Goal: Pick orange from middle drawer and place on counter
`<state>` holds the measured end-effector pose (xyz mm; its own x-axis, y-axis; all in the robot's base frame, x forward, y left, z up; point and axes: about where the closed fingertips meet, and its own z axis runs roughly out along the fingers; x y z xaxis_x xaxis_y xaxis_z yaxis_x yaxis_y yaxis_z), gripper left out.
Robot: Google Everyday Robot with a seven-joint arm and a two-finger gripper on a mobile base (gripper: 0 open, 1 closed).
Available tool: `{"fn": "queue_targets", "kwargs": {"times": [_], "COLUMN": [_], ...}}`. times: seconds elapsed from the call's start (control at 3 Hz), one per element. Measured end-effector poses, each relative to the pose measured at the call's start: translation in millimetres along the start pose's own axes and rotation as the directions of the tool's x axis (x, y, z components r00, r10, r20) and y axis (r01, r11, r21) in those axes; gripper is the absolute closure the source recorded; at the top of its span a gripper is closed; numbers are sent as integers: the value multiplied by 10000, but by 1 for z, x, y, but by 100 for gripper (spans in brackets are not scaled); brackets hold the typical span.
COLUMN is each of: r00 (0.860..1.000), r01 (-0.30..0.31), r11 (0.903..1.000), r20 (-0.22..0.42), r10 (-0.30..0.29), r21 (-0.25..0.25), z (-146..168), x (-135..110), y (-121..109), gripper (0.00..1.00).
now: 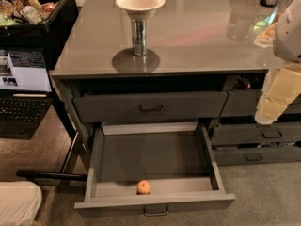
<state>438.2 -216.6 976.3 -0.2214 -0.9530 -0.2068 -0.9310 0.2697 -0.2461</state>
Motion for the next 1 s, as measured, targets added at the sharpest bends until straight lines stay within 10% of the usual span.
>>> {"fn": "queue_targets", "kwargs": {"times": [0.67,1.0], "r00": [9973,9760], "r01": [-662,-2120], "r11": [9977,9766], "r20": [-336,-594], "r10": [658,2097], "r21": [-111,-356], "z": [19,69], "x": [3,9], "y": [-2,1], "gripper": [0,0]}}
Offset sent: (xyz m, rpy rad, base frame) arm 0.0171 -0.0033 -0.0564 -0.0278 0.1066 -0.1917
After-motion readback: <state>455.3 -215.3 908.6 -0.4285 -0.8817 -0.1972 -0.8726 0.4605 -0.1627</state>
